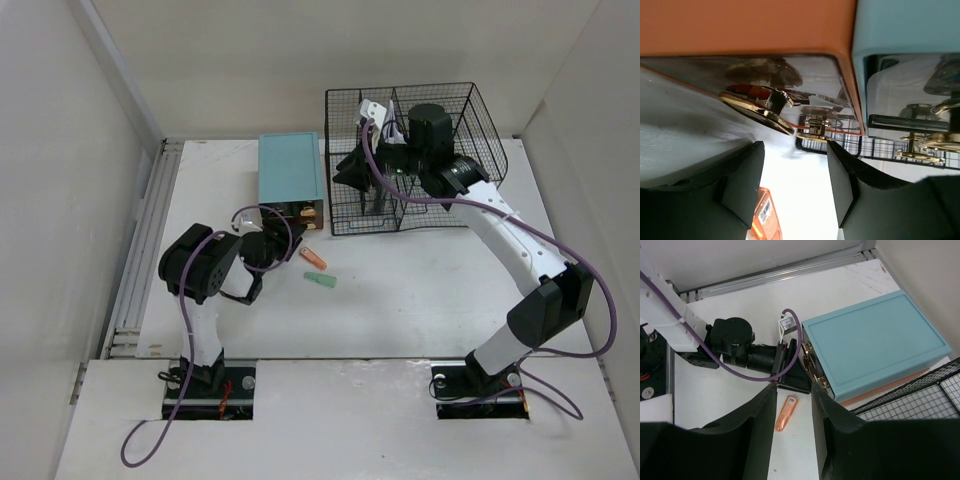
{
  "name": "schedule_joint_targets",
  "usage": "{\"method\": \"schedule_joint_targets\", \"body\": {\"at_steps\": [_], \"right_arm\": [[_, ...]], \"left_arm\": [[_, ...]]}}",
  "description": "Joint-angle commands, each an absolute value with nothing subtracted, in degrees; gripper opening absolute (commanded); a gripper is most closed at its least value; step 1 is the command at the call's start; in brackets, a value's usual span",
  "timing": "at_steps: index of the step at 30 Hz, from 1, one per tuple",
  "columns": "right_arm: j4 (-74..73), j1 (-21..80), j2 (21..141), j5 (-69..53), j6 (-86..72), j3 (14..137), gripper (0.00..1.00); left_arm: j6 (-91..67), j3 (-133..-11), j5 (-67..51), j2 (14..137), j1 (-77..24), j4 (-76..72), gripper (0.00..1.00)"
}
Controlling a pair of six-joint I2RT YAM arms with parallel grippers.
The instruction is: Organize the desk
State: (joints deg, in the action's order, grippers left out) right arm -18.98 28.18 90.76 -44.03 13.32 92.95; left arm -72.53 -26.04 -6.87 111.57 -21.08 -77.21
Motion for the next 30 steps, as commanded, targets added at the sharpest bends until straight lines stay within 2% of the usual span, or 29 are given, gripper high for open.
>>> {"method": "schedule_joint_targets", "body": {"at_steps": [1,16,30], "right_arm": [[-16.79,27.95,90.18,-46.41,13.54,93.08,0.39],[-17.31,27.95,91.23,-46.93,13.54,93.08,0.39],[-17.31,27.95,91.23,-47.99,13.54,93.08,0.39]], "left_arm": [[-74.53,-26.63,-3.87,114.34,-21.53,-95.26,0.5],[-77.26,-24.88,1.31,117.33,-24.87,-111.69,0.46],[-79.01,-23.82,7.38,117.33,-26.02,-117.24,0.46]]}}
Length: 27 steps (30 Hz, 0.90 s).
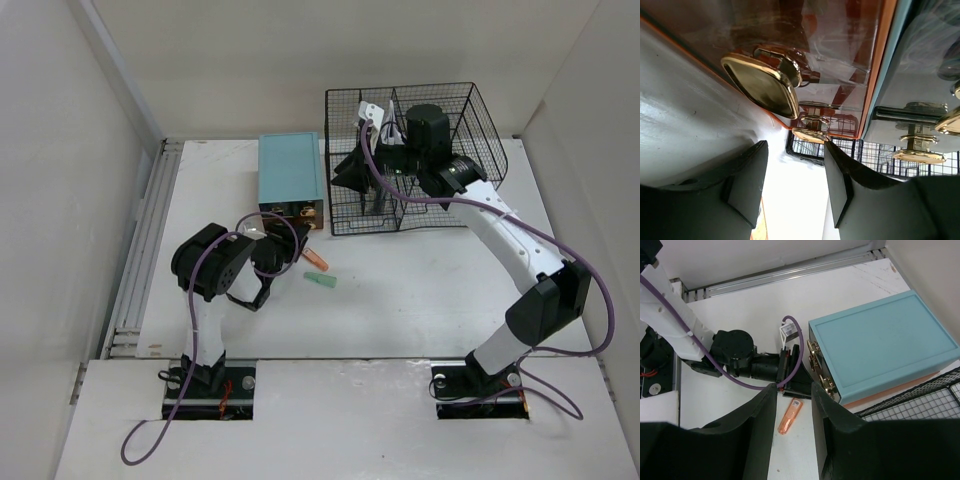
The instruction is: Organize the desk
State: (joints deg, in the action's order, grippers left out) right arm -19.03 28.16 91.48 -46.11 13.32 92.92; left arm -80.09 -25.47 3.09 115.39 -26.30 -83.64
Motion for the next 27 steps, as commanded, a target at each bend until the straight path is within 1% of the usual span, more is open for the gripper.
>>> {"method": "schedule_joint_targets", "body": {"at_steps": [1,11,27], "right_arm": [[-17.31,27.95,91.23,-47.99,13.54,93.08,0.39],[-17.31,27.95,92.28,-49.04,13.54,92.55,0.39],[-18.37,27.95,92.29,-49.57,13.54,92.55,0.39]], "left_arm": [[-79.01,-23.82,7.9,117.33,-26.02,-117.77,0.46],[-79.01,-24.87,7.91,116.81,-26.02,-118.39,0.45],[-75.94,-30.32,5.71,115.75,-26.02,-118.39,0.44]]}}
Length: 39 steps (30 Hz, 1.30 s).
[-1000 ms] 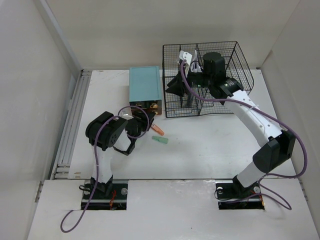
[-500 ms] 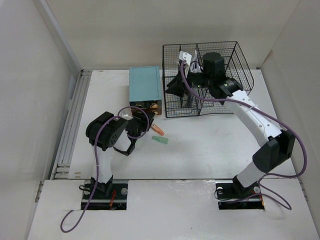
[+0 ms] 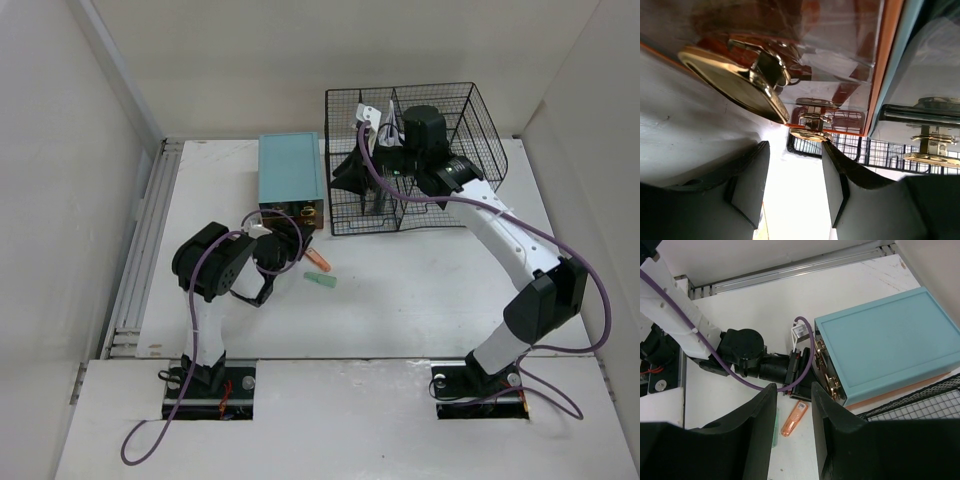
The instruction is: Organize the desk
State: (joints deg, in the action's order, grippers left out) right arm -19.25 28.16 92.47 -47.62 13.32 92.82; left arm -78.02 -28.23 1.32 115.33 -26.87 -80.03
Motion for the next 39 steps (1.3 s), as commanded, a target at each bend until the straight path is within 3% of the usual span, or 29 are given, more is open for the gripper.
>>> {"method": "schedule_joint_targets", "body": {"at_steps": [1,25,39], "right_arm": [[-18.37,27.95,92.81,-49.57,13.54,92.55,0.39],[-18.9,27.95,93.34,-50.62,13.54,93.08,0.39],[-18.9,27.95,93.87,-51.15,14.06,93.08,0.39]], "left_arm": [[-75.94,-30.32,5.71,115.75,-26.02,-117.87,0.44],[-72.95,-27.51,8.53,110.48,-26.02,-117.33,0.44],[-73.84,-26.98,3.17,106.26,-26.54,-118.74,0.44]]}}
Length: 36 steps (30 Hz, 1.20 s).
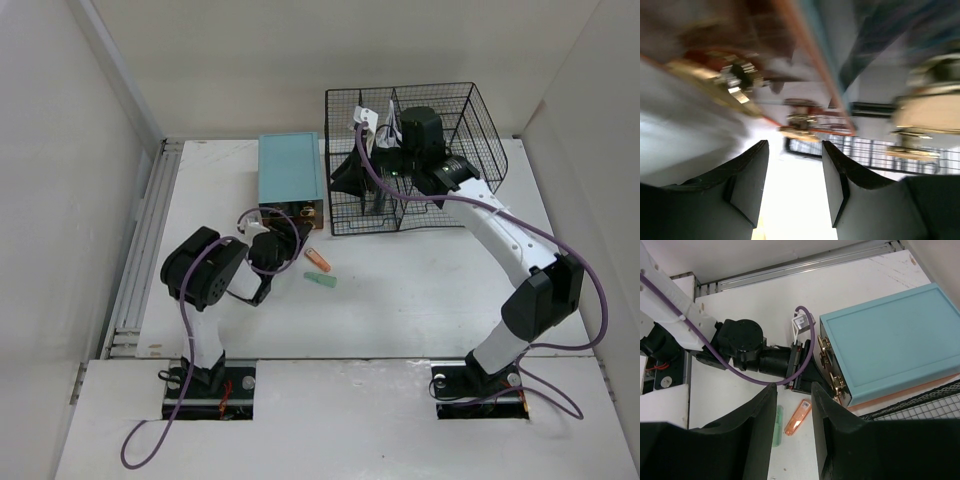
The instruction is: Organize the desk
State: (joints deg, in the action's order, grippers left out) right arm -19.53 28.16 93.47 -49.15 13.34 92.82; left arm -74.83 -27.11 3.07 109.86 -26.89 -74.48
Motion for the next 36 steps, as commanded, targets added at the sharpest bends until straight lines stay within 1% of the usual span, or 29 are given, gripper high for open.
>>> {"method": "schedule_joint_targets", "body": {"at_steps": [1,6,11,28,31,33,36], "right_arm": [[-18.9,27.95,93.87,-51.15,14.06,93.08,0.39],[-18.9,27.95,93.87,-51.15,14.06,93.08,0.39],[-18.9,27.95,93.87,-51.15,14.06,93.08,0.39],[-18.9,27.95,93.87,-51.15,14.06,93.08,0.39],[-18.9,27.95,93.87,-51.15,14.06,93.08,0.4],[-19.42,27.95,93.87,-51.67,14.06,93.08,0.43],[-19.42,27.95,93.87,-51.68,14.06,93.08,0.43]], "left_arm": [[-73.83,-26.98,3.16,105.48,-26.54,-118.74,0.44],[-71.99,-26.98,3.78,104.85,-26.54,-114.97,0.45],[-71.98,-28.21,3.78,106.87,-26.02,-113.39,0.46],[-72.07,-30.5,5.54,107.49,-26.02,-104.77,0.46],[-72.07,-30.5,6.15,107.49,-26.02,-102.4,0.46],[-72.07,-30.5,6.67,107.49,-26.02,-101.08,0.46],[-72.69,-30.5,6.68,108.01,-26.02,-99.41,0.46]]}}
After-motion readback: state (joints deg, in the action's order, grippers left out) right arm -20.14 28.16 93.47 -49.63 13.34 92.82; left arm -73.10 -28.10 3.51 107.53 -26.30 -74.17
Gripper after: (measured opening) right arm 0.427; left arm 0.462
